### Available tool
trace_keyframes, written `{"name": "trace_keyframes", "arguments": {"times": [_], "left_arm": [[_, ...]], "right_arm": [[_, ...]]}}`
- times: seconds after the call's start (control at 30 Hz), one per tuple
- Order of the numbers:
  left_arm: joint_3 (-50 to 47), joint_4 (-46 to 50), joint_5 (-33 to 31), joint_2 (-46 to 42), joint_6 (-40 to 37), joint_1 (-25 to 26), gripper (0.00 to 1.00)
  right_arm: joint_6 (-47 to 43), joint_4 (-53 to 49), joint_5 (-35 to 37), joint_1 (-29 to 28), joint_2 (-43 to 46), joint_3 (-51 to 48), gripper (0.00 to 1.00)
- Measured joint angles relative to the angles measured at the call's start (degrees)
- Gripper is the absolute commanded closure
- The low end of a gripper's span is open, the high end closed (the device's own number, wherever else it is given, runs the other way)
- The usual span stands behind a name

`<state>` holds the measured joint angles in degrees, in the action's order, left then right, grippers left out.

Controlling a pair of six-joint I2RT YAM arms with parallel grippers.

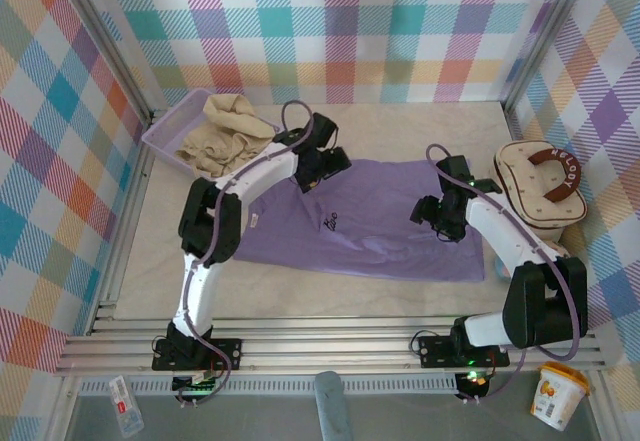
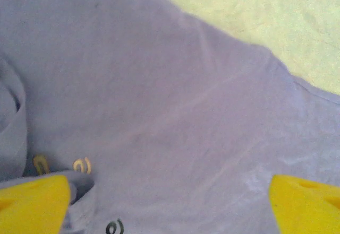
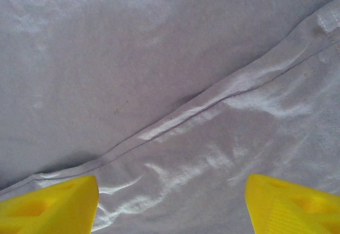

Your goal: Fold and stack the mixed laundry pile

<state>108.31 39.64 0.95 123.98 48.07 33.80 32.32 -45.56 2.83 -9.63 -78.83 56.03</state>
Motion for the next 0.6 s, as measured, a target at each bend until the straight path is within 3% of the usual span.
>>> {"name": "trace_keyframes", "arguments": {"times": [0.13,0.3,0.4,0.5,0.6], "left_arm": [[-4.0,3.0,-4.4,-4.8,-3.4,-0.2,0.01],[-22.5,1.6,-5.1,-18.5,-4.8,-3.4,0.11],[-33.2,0.9,-5.2,-24.6,-4.2,-5.3,0.23],[-42.6,-1.3,-4.9,-27.8,-2.6,-5.8,0.47],[-49.3,-2.9,-4.8,-29.0,-1.3,-5.8,0.63]], "right_arm": [[-0.5,0.5,-2.0,-0.3,0.2,0.0,0.33],[-1.6,3.3,-5.6,-4.8,1.3,-0.2,0.37],[-1.6,7.6,-9.1,-10.6,0.0,-0.1,0.38],[-1.4,11.0,-11.3,-15.3,-5.1,1.6,0.39],[-1.2,14.4,-12.3,-19.4,-12.6,6.6,0.41]]}}
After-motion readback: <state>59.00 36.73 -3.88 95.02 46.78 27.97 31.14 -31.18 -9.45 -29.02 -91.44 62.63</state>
